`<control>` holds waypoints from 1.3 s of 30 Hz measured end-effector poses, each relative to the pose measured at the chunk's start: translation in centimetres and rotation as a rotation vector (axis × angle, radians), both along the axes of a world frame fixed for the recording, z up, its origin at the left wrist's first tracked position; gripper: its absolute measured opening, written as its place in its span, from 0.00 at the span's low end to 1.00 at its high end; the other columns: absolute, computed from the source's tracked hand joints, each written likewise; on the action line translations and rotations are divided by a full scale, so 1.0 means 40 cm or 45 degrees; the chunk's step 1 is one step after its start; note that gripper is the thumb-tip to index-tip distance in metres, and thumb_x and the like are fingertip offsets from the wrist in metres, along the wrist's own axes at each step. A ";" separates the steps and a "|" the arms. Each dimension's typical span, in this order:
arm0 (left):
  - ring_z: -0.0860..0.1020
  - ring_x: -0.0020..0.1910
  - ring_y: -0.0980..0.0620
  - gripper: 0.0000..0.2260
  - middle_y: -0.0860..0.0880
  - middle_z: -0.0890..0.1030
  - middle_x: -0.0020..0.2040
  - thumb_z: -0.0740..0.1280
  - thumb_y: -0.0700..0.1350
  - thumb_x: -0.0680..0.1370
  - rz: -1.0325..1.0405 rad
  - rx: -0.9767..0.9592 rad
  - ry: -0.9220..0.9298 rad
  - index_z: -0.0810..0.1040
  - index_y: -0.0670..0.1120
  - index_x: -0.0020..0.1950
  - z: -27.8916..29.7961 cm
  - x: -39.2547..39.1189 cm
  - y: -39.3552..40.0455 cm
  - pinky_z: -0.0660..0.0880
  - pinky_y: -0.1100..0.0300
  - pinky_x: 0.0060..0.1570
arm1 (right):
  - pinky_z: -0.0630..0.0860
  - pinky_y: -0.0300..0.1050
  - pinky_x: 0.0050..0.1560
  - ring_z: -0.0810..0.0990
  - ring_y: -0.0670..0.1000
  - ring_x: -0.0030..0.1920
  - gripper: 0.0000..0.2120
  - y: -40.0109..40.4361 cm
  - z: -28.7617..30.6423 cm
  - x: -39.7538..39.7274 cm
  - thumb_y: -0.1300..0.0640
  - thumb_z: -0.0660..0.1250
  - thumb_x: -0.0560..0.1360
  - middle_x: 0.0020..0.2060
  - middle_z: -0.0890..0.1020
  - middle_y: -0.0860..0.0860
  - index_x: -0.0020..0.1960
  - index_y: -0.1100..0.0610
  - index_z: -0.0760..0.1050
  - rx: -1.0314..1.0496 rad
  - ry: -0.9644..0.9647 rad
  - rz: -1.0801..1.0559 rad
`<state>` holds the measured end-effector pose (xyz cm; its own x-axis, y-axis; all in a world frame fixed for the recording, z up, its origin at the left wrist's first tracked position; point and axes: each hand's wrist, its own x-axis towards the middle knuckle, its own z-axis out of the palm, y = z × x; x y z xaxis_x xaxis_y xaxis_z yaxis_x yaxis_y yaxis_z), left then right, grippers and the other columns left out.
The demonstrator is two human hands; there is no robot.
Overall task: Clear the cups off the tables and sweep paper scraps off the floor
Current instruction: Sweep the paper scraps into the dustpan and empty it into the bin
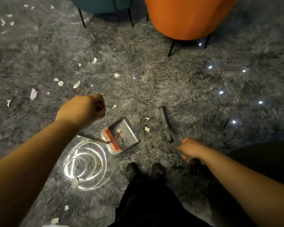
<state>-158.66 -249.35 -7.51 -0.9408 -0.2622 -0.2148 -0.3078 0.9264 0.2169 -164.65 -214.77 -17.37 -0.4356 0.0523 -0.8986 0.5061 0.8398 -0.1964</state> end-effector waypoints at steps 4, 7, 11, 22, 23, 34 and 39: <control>0.72 0.33 0.49 0.04 0.52 0.76 0.34 0.70 0.52 0.73 -0.013 -0.040 0.025 0.75 0.55 0.43 -0.007 0.007 0.008 0.65 0.61 0.30 | 0.72 0.41 0.30 0.75 0.52 0.27 0.07 -0.050 -0.033 0.015 0.66 0.59 0.77 0.31 0.77 0.56 0.54 0.59 0.69 -0.031 0.026 0.143; 0.73 0.33 0.49 0.04 0.53 0.75 0.33 0.70 0.52 0.74 -0.016 -0.043 0.024 0.76 0.56 0.44 -0.010 0.016 0.008 0.64 0.62 0.29 | 0.74 0.44 0.34 0.77 0.53 0.28 0.05 -0.080 -0.050 0.044 0.65 0.60 0.76 0.30 0.78 0.55 0.49 0.56 0.69 -0.068 0.018 0.208; 0.73 0.33 0.48 0.04 0.54 0.74 0.32 0.71 0.51 0.74 -0.023 -0.037 0.062 0.77 0.54 0.45 -0.015 0.035 0.008 0.67 0.61 0.32 | 0.71 0.36 0.25 0.75 0.48 0.20 0.05 -0.118 -0.047 0.080 0.65 0.61 0.75 0.26 0.77 0.54 0.48 0.57 0.70 -0.149 -0.005 0.290; 0.75 0.33 0.47 0.05 0.53 0.76 0.34 0.70 0.51 0.74 0.004 -0.006 0.073 0.76 0.55 0.46 -0.019 0.074 0.001 0.73 0.58 0.32 | 0.66 0.35 0.18 0.69 0.46 0.17 0.19 -0.101 0.022 0.104 0.63 0.64 0.78 0.25 0.73 0.53 0.68 0.58 0.67 -0.385 -0.116 0.174; 0.76 0.34 0.47 0.05 0.52 0.77 0.34 0.70 0.51 0.74 0.010 0.005 0.067 0.76 0.55 0.47 -0.017 0.077 0.002 0.75 0.56 0.33 | 0.66 0.35 0.18 0.69 0.46 0.17 0.19 -0.088 0.028 0.109 0.63 0.64 0.78 0.25 0.73 0.53 0.68 0.58 0.67 -0.380 -0.107 0.178; 0.72 0.30 0.58 0.04 0.59 0.73 0.30 0.71 0.50 0.74 0.207 0.065 0.087 0.76 0.55 0.44 -0.015 0.137 -0.034 0.65 0.64 0.27 | 0.68 0.37 0.21 0.71 0.47 0.20 0.14 -0.048 -0.012 0.075 0.62 0.64 0.79 0.29 0.75 0.54 0.64 0.56 0.68 -0.299 -0.032 0.206; 0.77 0.34 0.49 0.04 0.55 0.78 0.34 0.71 0.49 0.74 0.257 0.079 0.084 0.78 0.54 0.45 -0.019 0.151 -0.028 0.72 0.59 0.32 | 0.71 0.39 0.23 0.72 0.49 0.27 0.13 -0.077 -0.026 0.042 0.61 0.58 0.81 0.34 0.75 0.56 0.65 0.54 0.65 -0.291 -0.157 -0.015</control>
